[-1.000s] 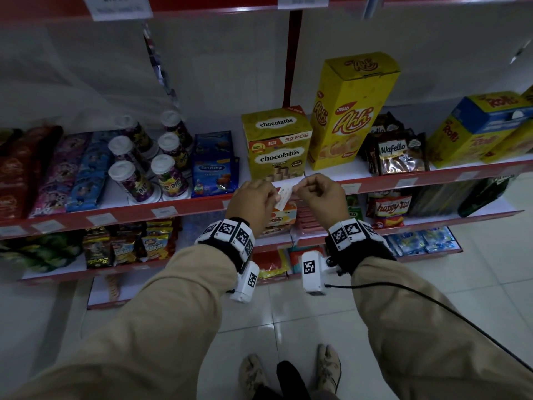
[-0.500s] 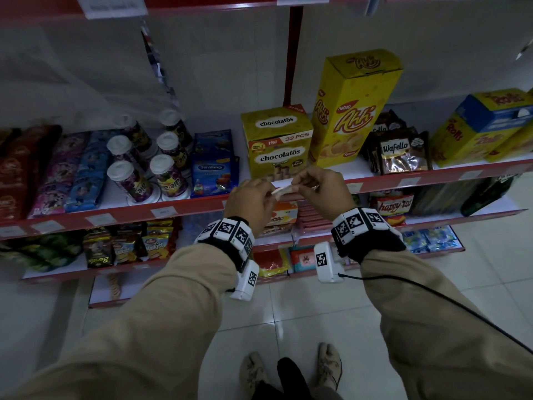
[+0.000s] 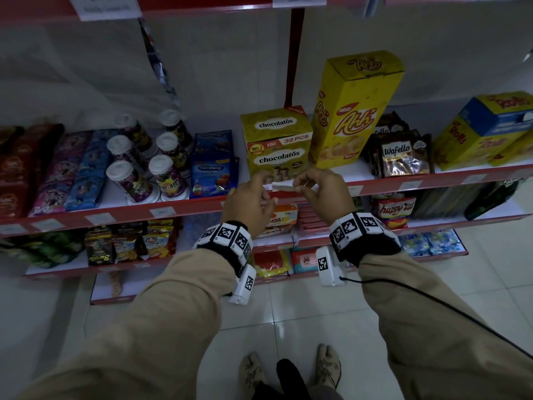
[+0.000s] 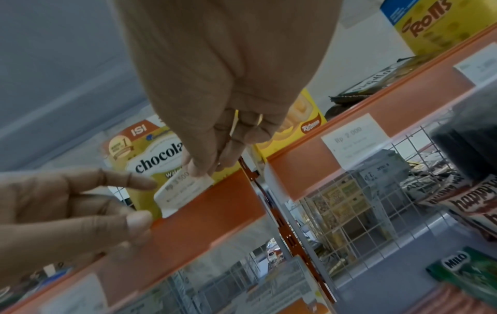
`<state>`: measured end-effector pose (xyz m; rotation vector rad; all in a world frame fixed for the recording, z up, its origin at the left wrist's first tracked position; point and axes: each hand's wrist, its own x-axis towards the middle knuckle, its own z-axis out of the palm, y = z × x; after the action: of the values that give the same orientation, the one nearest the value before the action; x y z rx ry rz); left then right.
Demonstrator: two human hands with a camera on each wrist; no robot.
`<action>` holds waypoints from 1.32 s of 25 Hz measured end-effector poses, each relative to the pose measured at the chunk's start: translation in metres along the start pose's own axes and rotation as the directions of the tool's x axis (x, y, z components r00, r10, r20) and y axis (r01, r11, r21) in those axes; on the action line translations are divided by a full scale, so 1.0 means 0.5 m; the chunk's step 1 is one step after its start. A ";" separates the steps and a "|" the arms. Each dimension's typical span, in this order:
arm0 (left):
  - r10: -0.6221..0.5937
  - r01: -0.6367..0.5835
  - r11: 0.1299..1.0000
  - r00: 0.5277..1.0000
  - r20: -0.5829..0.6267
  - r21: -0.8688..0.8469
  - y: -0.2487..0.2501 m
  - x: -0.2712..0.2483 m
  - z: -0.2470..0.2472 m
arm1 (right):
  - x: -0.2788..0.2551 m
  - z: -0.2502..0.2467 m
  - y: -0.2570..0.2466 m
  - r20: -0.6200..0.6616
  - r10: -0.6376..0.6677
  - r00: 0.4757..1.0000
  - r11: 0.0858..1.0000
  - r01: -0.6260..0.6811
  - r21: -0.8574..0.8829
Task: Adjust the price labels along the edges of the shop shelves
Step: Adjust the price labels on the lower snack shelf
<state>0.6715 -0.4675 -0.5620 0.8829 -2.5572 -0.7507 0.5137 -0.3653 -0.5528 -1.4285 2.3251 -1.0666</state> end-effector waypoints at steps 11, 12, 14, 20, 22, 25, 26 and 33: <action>0.065 -0.070 0.966 0.998 0.026 0.249 0.001 -0.004 0.017 | -0.025 0.004 0.002 0.133 -0.071 0.989 0.981 0.093 -0.168; 0.064 -0.068 0.964 0.998 0.025 0.255 0.001 -0.004 0.017 | -0.027 0.004 0.002 0.165 -0.061 0.984 0.974 0.095 -0.205; 0.054 -0.061 0.960 0.998 0.031 0.275 0.002 -0.003 0.018 | -0.029 0.005 0.002 0.225 -0.038 0.974 0.953 0.103 -0.286; 0.056 -0.082 0.884 0.996 0.069 0.460 0.005 0.000 0.016 | -0.031 0.015 -0.005 0.238 -0.005 0.971 0.917 0.099 -0.387; 0.052 -0.083 0.861 0.996 0.075 0.501 0.008 0.002 0.016 | -0.030 0.016 -0.008 0.249 0.001 0.969 0.893 0.111 -0.435; 0.050 -0.098 0.831 0.994 0.102 0.548 0.013 0.003 0.015 | -0.031 0.020 -0.015 0.250 0.015 0.968 0.853 0.118 -0.508; 0.050 -0.101 0.831 0.993 0.108 0.547 0.012 0.004 0.014 | -0.032 0.021 -0.017 0.247 0.020 0.969 0.842 0.117 -0.526; 0.047 -0.108 0.841 0.991 0.128 0.529 0.004 -0.001 0.011 | -0.040 0.027 -0.022 0.224 0.035 0.974 0.823 0.099 -0.560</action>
<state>0.6684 -0.4641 -0.5653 0.8997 -2.9390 -0.0390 0.5385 -0.3579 -0.5588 -1.6712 2.5618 -0.1706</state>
